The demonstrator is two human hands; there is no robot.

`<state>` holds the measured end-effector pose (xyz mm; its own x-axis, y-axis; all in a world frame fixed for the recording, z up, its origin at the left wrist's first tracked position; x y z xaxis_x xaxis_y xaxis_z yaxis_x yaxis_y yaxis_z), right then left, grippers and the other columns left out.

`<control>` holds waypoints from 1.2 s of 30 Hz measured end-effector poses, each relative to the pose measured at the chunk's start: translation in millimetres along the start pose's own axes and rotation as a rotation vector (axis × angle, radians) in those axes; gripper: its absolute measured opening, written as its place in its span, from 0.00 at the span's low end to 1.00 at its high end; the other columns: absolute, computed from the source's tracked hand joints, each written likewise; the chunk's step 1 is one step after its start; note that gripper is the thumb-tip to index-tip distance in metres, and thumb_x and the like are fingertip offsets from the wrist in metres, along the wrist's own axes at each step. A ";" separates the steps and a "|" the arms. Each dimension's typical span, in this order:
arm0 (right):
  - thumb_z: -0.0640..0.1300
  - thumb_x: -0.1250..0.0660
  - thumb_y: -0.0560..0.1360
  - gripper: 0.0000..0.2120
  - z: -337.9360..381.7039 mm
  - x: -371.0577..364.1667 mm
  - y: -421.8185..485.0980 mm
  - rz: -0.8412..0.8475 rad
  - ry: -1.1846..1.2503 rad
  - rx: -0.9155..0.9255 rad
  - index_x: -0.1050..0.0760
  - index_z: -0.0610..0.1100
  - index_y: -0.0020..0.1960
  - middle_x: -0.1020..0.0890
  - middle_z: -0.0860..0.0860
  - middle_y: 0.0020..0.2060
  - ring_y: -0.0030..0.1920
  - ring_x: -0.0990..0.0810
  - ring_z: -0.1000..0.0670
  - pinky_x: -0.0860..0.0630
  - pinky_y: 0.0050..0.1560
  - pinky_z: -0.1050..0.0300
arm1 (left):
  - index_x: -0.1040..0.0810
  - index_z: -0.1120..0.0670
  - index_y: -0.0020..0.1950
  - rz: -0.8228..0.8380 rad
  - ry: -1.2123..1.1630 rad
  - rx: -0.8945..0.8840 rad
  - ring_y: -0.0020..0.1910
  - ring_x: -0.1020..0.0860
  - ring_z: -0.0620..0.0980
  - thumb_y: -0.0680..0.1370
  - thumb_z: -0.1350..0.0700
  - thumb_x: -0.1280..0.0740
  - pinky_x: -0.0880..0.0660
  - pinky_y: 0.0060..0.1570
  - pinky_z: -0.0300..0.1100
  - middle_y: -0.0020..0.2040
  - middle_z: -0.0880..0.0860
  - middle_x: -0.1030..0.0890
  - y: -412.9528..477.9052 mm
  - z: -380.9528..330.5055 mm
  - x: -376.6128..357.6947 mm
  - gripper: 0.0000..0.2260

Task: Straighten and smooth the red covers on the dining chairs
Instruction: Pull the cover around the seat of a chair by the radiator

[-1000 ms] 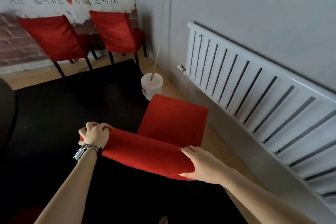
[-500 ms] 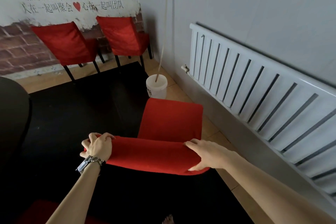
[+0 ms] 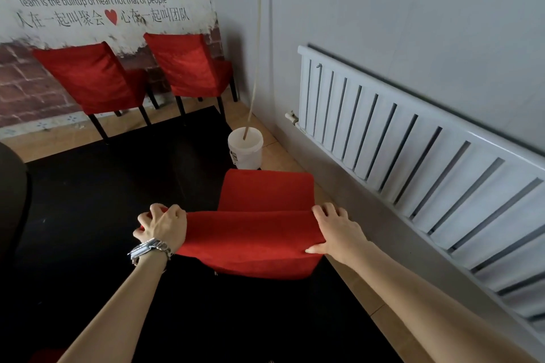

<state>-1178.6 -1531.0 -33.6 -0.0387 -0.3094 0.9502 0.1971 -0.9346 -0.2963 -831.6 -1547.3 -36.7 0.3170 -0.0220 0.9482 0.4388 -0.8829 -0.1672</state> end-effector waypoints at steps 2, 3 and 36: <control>0.60 0.31 0.71 0.48 7.3 -0.3 4.6 -0.033 -0.076 -0.023 0.55 0.43 0.77 0.50 0.44 0.76 0.76 0.52 0.39 0.41 0.69 0.32 | 0.24 0.45 0.56 -0.004 0.053 -0.075 0.69 0.43 0.55 0.81 0.49 0.51 0.45 0.67 0.61 0.69 0.47 0.35 12.5 -10.3 0.9 0.16; 0.60 0.31 0.71 0.50 12.0 -1.6 7.8 -0.048 -0.106 -0.014 0.58 0.41 0.77 0.53 0.44 0.77 0.77 0.56 0.40 0.45 0.69 0.30 | 0.24 0.45 0.57 -0.002 0.062 -0.099 0.71 0.44 0.54 0.82 0.50 0.50 0.46 0.67 0.62 0.69 0.45 0.34 18.1 -14.3 1.5 0.16; 0.41 0.28 0.71 0.27 15.6 13.5 43.7 -0.142 -0.107 0.038 0.34 0.52 0.66 0.29 0.56 0.60 0.64 0.36 0.46 0.35 0.62 0.35 | 0.23 0.50 0.37 -0.346 -0.139 -0.083 0.45 0.29 0.50 0.77 0.48 0.44 0.36 0.53 0.51 0.39 0.43 0.25 -55.9 19.3 -16.4 0.15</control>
<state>-1155.3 -1573.3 -32.3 0.0353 -0.1527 0.9876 0.2341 -0.9595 -0.1567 -845.1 -1488.5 -48.1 0.2760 0.3428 0.8979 0.4721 -0.8621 0.1840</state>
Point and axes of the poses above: each hand's wrist, its own y-axis towards the middle knuckle, its own x-axis out of the back of the hand, z = x × y, the point moved 7 cm from there along y, towards the middle knuckle
